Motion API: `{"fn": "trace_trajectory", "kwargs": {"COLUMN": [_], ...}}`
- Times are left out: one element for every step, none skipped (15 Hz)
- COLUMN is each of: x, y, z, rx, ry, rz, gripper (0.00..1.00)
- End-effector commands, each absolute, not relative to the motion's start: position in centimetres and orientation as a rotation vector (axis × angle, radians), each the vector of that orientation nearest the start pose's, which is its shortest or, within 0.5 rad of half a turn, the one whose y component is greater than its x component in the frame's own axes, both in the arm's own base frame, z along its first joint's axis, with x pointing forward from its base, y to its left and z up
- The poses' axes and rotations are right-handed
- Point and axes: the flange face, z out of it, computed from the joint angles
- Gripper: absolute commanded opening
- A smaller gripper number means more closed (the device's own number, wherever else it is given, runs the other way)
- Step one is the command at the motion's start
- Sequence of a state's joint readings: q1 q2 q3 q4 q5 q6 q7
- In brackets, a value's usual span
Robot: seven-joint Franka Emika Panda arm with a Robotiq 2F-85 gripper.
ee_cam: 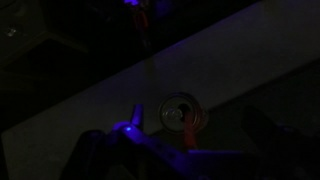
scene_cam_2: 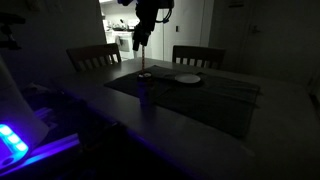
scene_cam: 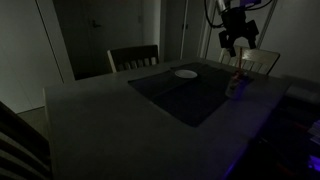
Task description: Remove the straw from the can and put it on the table
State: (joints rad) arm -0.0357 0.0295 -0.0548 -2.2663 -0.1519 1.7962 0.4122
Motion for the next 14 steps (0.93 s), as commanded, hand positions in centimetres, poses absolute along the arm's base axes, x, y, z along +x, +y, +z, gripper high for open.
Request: {"fn": "trace_trajectory", "kwargs": {"x": [46.27, 46.29, 46.28, 46.26, 46.28, 46.30, 46.35, 46.44, 46.50, 46.61, 46.74, 46.82, 46.91, 47.03], "y": [-4.81, -4.70, -4.61, -4.56, -4.59, -4.62, -4.66, -4.78, -4.82, -4.86, -4.89, -4.89, -4.87, -4.85], "z": [30.99, 30.98, 31.03, 31.07, 31.11, 31.17, 31.16, 31.15, 31.18, 31.20, 31.26, 31.36, 31.44, 31.54], "rx": [-3.150, -3.150, -3.149, -3.148, -3.148, -3.148, -3.149, -3.149, -3.149, -3.151, -3.154, -3.156, -3.157, -3.159], "ry": [0.697, 0.696, 0.699, 0.701, 0.702, 0.702, 0.701, 0.701, 0.701, 0.699, 0.699, 0.699, 0.699, 0.699], "rz": [0.833, 0.823, 0.818, 0.812, 0.809, 0.807, 0.805, 0.805, 0.805, 0.806, 0.807, 0.806, 0.803, 0.800], "gripper": [1.00, 1.00, 1.00, 0.97, 0.90, 0.80, 0.68, 0.60, 0.53, 0.46, 0.38, 0.32, 0.25, 0.18]}}
